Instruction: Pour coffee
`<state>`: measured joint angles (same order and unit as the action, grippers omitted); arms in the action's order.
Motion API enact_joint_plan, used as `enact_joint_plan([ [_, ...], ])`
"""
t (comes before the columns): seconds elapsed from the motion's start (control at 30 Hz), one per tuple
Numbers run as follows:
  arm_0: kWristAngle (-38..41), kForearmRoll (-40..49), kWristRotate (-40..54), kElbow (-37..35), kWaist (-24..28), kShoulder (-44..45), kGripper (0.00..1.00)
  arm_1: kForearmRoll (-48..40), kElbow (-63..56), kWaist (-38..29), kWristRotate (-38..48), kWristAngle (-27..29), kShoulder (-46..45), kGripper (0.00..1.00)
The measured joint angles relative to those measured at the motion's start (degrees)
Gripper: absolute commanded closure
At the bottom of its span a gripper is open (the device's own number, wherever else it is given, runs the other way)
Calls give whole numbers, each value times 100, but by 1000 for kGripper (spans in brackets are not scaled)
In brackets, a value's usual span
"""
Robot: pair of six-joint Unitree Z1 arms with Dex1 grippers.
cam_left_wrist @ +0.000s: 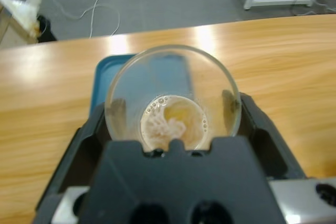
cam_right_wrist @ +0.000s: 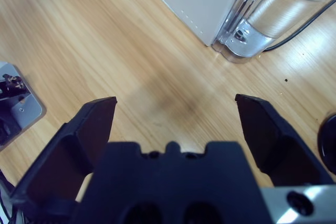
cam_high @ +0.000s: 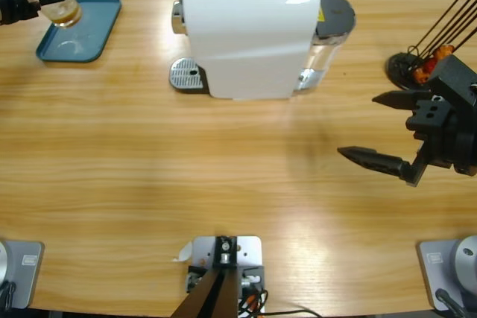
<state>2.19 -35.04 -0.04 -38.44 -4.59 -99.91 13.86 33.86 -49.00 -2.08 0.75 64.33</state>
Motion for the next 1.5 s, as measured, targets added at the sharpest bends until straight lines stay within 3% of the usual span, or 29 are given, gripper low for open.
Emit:
enact_joint_plan([
  [0.17,0,-156,-133,0,422,-469,708,0,0,0,0,0,0,0],
  [0.33,1,-210,-138,0,469,-758,704,0,0,0,0,0,0,0],
  [0.43,2,-217,-138,0,469,-938,508,0,0,0,0,0,0,0],
  [0.57,36,-232,-140,-6,470,-1035,92,0,0,0,0,0,0,0],
  [0.63,36,-232,-152,-8,471,-1040,11,0,0,0,0,0,0,0],
  [0.93,131,-223,-169,44,473,-993,9,0,0,0,0,0,1,0],
  [1.1,135,181,-169,92,460,-329,9,0,0,0,0,0,22,0],
  [1.33,146,2035,-157,-80,-102,1926,58,0,0,0,0,0,95,0],
  [1.5,314,3754,92,-395,-1162,3332,95,0,1,0,2,0,100,4],
])
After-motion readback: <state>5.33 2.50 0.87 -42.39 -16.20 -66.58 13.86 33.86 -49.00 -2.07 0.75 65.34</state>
